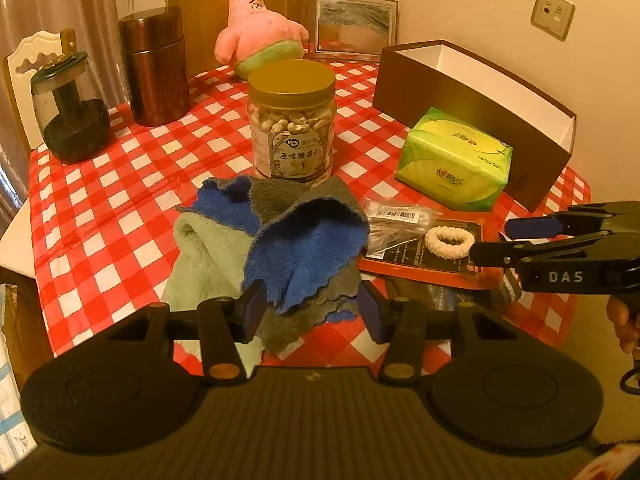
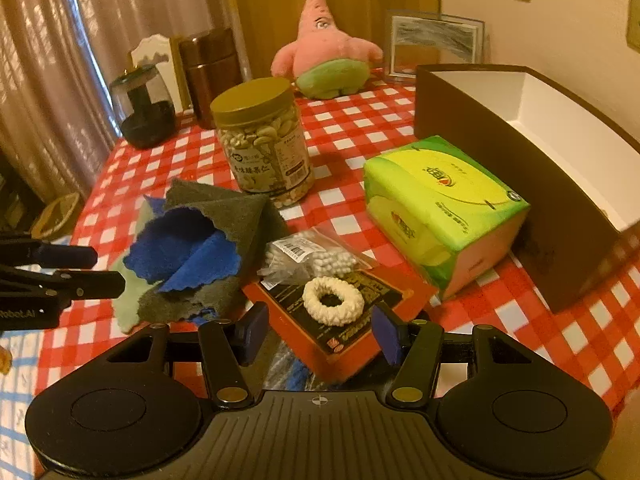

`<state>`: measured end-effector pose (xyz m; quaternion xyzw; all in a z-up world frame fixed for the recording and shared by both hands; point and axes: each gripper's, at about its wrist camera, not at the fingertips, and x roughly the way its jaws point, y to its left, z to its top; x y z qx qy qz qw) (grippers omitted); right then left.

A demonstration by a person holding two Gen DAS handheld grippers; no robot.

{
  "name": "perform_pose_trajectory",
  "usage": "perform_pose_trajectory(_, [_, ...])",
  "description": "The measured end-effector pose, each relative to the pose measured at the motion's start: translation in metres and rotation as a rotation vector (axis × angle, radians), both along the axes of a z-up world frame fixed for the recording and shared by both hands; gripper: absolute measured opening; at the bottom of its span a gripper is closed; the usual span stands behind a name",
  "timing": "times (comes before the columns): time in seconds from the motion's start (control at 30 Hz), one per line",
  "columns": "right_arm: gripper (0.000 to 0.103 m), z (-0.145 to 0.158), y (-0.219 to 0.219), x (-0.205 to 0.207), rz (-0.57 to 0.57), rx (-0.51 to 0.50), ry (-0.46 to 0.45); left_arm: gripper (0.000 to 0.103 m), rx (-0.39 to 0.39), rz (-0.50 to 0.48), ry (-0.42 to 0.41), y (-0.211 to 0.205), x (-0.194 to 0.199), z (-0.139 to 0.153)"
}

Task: Organize soft objects
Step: 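Lower the right gripper onto the cream scrunchie and close on it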

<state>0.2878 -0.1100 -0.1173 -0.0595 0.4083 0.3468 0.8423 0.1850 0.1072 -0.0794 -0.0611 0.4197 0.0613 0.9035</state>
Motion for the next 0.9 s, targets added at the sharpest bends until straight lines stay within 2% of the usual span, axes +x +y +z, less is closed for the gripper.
perform_pose_trajectory(0.47, [0.057, -0.030, 0.026, 0.023, 0.064, -0.083, -0.044, 0.047, 0.011, -0.024, -0.010, -0.001, 0.024, -0.008])
perform_pose_trajectory(0.6, [0.057, -0.037, 0.032, 0.026, 0.082, -0.096, -0.053, 0.053, 0.034, -0.022, -0.017, 0.001, 0.031, -0.009])
perform_pose_trajectory(0.73, [0.043, -0.042, 0.037, 0.026, 0.114, -0.117, -0.065, 0.057, 0.062, -0.020, -0.031, 0.005, 0.038, -0.009])
perform_pose_trajectory(0.8, [0.040, -0.044, 0.038, 0.027, 0.113, -0.127, -0.065, 0.058, 0.070, -0.019, -0.034, 0.009, 0.043, -0.011])
perform_pose_trajectory(0.87, [0.026, -0.045, 0.037, 0.028, 0.112, -0.121, -0.063, 0.060, 0.073, -0.019, -0.036, 0.012, 0.049, -0.014])
perform_pose_trajectory(0.9, [0.023, -0.044, 0.036, 0.028, 0.112, -0.123, -0.063, 0.061, 0.074, -0.020, -0.035, 0.014, 0.052, -0.016])
